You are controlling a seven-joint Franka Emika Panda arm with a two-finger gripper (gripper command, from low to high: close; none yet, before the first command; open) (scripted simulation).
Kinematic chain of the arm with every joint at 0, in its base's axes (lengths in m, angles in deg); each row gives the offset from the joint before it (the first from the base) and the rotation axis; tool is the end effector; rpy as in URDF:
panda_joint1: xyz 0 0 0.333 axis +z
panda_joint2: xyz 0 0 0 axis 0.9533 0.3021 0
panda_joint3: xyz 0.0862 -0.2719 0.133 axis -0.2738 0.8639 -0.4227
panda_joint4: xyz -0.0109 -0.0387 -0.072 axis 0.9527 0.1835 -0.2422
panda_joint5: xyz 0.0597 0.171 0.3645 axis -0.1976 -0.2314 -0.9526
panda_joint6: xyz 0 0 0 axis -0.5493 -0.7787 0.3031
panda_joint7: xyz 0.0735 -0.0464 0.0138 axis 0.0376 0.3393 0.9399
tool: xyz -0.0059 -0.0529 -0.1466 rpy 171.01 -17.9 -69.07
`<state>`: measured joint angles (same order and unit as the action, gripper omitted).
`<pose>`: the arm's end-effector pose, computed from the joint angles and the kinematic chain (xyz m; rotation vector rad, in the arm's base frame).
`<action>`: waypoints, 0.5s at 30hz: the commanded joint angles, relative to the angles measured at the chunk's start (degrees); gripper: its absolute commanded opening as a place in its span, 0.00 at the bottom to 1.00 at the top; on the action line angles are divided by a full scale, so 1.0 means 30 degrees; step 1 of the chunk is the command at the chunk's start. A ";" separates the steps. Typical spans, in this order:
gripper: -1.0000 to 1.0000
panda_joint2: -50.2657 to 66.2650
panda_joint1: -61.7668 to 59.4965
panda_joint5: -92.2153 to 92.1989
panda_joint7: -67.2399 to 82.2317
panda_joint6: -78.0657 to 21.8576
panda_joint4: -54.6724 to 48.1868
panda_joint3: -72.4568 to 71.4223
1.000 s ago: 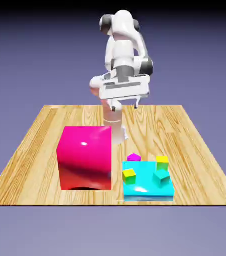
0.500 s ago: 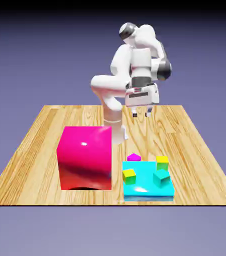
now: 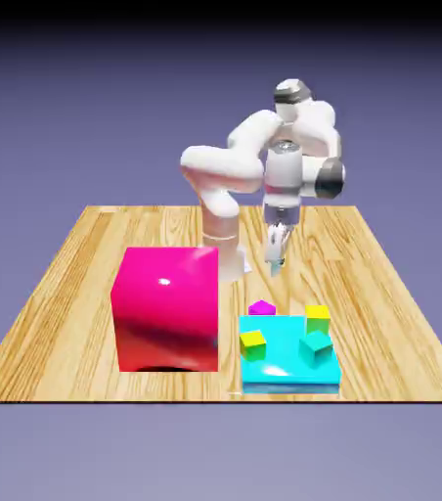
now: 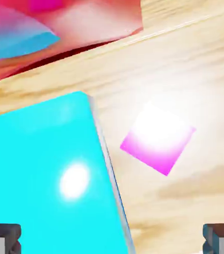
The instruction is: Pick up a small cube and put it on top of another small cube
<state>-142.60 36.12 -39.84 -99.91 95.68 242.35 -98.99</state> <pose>0.2932 0.1263 0.2033 -0.5185 2.9956 -0.0629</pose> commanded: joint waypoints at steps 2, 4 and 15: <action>0.50 -0.0746 -0.0614 -0.1363 -0.1563 -0.1115 0.0103 -0.1385; 0.50 -0.1491 -0.1227 -0.2725 -0.3126 -0.2230 0.0207 -0.2770; 0.50 -0.2125 -0.3127 -0.8661 -0.4262 -0.1913 -0.0759 -0.9018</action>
<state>-148.97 26.74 -65.82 -112.69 89.94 240.07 -126.04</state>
